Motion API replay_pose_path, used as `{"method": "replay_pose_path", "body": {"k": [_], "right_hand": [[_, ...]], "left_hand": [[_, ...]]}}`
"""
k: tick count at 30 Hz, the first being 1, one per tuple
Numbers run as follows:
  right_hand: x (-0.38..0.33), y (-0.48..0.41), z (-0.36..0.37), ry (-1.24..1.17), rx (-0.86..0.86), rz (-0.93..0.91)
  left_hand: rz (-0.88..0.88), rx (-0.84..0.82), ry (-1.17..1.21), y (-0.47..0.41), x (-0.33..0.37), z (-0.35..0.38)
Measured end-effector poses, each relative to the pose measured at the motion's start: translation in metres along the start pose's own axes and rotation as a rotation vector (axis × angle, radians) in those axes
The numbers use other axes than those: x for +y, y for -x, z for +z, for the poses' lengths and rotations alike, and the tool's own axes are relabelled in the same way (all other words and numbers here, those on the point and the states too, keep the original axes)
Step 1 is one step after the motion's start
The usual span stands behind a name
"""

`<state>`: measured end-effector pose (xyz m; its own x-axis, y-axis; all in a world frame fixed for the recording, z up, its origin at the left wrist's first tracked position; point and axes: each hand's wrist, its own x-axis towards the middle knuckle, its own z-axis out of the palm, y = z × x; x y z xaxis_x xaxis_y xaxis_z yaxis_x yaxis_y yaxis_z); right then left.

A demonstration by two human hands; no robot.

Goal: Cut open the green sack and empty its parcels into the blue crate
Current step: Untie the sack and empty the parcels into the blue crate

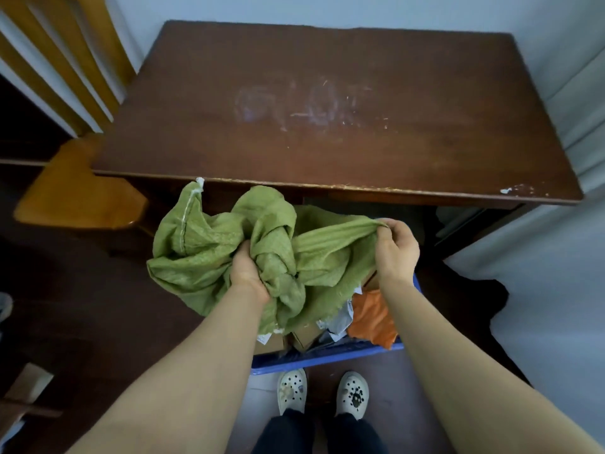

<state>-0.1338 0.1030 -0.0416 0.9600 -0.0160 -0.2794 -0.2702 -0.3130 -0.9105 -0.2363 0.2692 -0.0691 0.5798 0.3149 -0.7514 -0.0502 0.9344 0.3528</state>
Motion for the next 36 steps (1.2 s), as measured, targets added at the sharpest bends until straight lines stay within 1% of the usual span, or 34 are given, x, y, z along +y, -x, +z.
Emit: {"method": "replay_pose_path", "body": {"k": [2,5,7,9,12,13,14,15,16,17,18,20,21,24,27,28,31,33,36], "right_hand": [[-0.009,0.005,-0.001,-0.002,0.026,-0.06],[-0.022,0.015,-0.009,-0.007,0.109,-0.08],[-0.029,0.02,-0.016,0.078,0.071,-0.077],[-0.034,0.025,-0.022,0.265,-0.073,-0.113],[-0.045,0.036,-0.022,0.621,-0.351,-0.217],[-0.05,0.041,-0.02,0.692,-0.434,-0.246],[-0.052,0.043,-0.017,0.7,-0.517,-0.271],[-0.054,0.045,-0.015,0.63,-0.59,-0.293],[-0.056,0.046,-0.015,0.483,-0.632,-0.298],[-0.061,0.049,-0.016,0.339,-0.624,-0.296],[-0.066,0.05,-0.019,0.235,-0.571,-0.299],[-0.081,0.053,-0.026,0.166,-0.423,-0.298],[-0.089,0.054,-0.03,0.134,-0.375,-0.3],[-0.123,0.056,-0.043,-0.027,-0.305,-0.338],[-0.148,0.057,-0.054,-0.189,-0.238,-0.381],[-0.152,0.057,-0.058,-0.21,-0.233,-0.382],[-0.146,0.054,-0.068,-0.089,-0.243,-0.34],[-0.142,0.055,-0.076,-0.106,-0.214,-0.324],[-0.143,0.06,-0.085,-0.161,-0.238,-0.328]], "left_hand": [[-0.009,-0.039,0.002,0.005,0.007,0.005],[-0.034,-0.094,-0.038,0.017,0.014,0.02],[-0.04,-0.128,-0.08,0.028,0.019,0.034],[-0.037,-0.155,-0.131,0.042,0.024,0.049],[-0.049,-0.204,-0.204,0.061,0.027,0.071],[-0.057,-0.213,-0.235,0.067,0.028,0.076],[-0.07,-0.222,-0.261,0.073,0.028,0.082],[-0.076,-0.221,-0.289,0.078,0.029,0.087],[-0.084,-0.217,-0.309,0.084,0.03,0.091],[-0.087,-0.211,-0.326,0.089,0.031,0.094],[-0.093,-0.2,-0.333,0.091,0.032,0.096],[-0.1,-0.171,-0.354,0.098,0.034,0.099],[-0.105,-0.148,-0.376,0.102,0.034,0.101],[-0.127,-0.093,-0.45,0.117,0.034,0.113],[-0.115,-0.121,-0.548,0.135,0.035,0.132],[-0.103,-0.119,-0.579,0.141,0.035,0.136],[-0.105,-0.107,-0.613,0.156,0.026,0.137],[-0.119,-0.128,-0.559,0.162,0.018,0.131],[-0.104,-0.169,-0.474,0.17,0.008,0.127]]}}
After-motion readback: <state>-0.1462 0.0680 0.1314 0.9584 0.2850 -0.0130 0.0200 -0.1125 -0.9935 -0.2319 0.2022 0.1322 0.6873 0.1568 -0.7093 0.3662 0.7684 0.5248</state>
